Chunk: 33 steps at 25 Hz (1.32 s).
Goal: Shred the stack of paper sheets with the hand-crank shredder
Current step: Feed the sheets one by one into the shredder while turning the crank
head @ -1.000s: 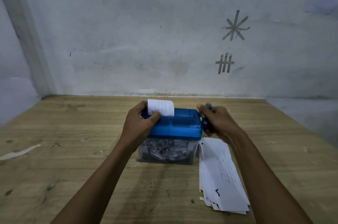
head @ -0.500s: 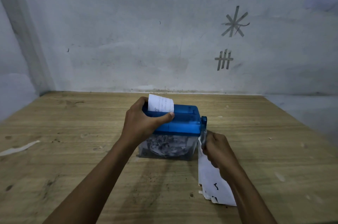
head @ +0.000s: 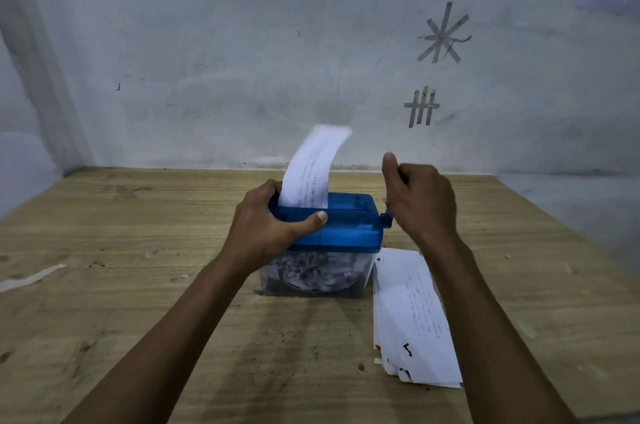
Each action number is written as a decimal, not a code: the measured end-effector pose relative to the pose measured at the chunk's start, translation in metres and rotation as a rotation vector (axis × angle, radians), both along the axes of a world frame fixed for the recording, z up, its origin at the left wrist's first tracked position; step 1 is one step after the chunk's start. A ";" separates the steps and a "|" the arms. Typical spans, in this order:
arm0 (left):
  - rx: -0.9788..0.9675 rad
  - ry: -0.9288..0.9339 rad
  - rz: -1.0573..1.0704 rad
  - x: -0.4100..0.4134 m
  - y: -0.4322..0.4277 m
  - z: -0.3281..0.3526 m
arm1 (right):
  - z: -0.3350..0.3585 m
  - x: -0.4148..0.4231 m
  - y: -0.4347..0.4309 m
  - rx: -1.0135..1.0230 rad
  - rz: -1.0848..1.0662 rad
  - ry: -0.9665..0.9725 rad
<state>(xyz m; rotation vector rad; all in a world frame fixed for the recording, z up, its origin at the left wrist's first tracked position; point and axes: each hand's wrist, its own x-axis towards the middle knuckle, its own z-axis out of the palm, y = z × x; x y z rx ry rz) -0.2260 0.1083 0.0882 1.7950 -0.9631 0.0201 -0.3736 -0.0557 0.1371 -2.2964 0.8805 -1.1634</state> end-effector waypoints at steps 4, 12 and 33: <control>-0.026 0.009 -0.040 0.002 0.000 0.000 | 0.006 0.045 -0.040 0.287 0.094 0.173; -0.159 0.046 0.038 0.001 -0.003 -0.012 | -0.093 0.031 -0.038 1.089 0.194 -0.057; -0.127 -0.017 -0.003 0.000 -0.009 -0.010 | 0.005 -0.009 0.005 -0.036 -0.068 0.126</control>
